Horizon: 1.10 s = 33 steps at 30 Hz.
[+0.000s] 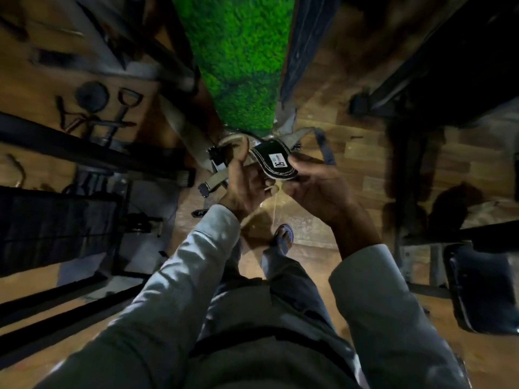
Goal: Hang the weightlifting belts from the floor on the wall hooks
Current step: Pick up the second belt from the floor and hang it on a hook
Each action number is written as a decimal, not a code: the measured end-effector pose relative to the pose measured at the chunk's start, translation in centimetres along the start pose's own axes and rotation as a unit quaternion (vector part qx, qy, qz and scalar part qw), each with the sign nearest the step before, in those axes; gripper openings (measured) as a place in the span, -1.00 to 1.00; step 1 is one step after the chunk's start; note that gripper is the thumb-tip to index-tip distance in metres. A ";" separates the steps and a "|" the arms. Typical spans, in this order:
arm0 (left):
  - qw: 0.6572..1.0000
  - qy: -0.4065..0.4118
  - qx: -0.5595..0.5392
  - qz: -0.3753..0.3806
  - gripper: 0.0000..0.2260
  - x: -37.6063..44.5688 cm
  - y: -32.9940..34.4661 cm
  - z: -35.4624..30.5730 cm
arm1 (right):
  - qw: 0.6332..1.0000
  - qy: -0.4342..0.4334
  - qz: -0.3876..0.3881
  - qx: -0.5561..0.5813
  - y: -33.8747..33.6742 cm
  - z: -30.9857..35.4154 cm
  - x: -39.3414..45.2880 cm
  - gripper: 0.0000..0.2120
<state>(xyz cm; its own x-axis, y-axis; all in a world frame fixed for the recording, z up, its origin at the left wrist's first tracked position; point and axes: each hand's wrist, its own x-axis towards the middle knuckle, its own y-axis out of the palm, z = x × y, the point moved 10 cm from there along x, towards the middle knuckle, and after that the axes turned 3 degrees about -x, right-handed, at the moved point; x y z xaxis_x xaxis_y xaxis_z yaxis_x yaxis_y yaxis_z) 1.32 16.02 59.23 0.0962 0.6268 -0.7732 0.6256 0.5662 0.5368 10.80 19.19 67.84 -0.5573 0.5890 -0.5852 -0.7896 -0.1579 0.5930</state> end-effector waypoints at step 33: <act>0.951 0.288 0.053 0.103 0.10 -23.1 0.0 -25.2 | 0.885 -0.154 0.338 -0.280 33.3 11.5 1.9 -0.69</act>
<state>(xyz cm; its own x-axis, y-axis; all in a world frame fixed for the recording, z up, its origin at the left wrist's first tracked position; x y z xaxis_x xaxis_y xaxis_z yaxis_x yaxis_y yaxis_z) -20.47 15.05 85.58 -0.1964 0.9248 -0.3258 0.7167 0.3621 0.5960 -13.59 24.13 92.79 -0.9230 0.3839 0.0280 -0.3535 -0.8741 0.3332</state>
